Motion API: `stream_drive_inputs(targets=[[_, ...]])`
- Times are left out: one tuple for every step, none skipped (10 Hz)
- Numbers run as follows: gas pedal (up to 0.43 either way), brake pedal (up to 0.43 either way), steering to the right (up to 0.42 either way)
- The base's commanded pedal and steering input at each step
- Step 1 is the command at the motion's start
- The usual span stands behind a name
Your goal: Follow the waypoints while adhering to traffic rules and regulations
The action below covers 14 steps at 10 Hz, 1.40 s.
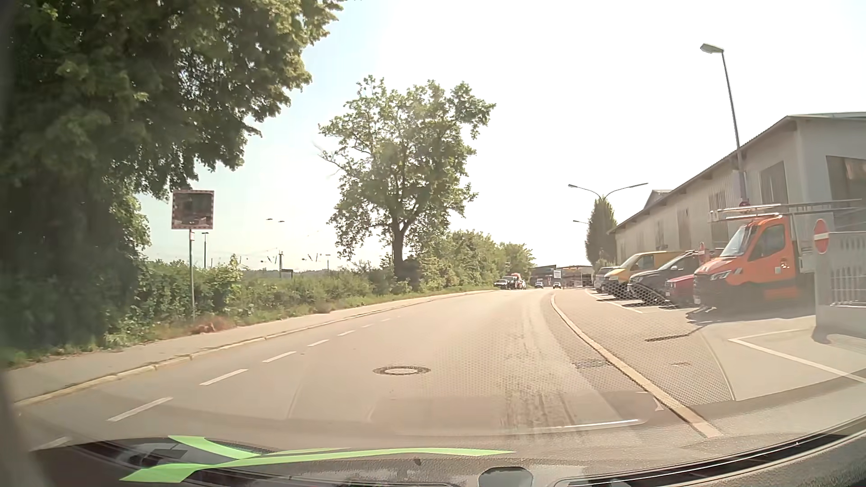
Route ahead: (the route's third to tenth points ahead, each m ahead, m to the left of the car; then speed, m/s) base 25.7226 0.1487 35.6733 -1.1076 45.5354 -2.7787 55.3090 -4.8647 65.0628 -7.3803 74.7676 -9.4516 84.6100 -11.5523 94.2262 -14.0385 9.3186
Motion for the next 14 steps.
stream_drive_inputs(targets=[[0.0, 0.0, 0.023], [0.0, 0.0, 0.023], [0.02, 0.0, 0.023], [0.059, 0.0, 0.023], [0.067, 0.0, 0.024], [0.079, 0.0, 0.024], [0.087, 0.0, 0.026], [0.098, 0.0, 0.028], [0.138, 0.0, 0.029], [0.138, 0.0, 0.029], [0.138, 0.0, 0.029], [0.138, 0.0, 0.028], [0.138, 0.0, 0.026], [0.138, 0.0, 0.025]])
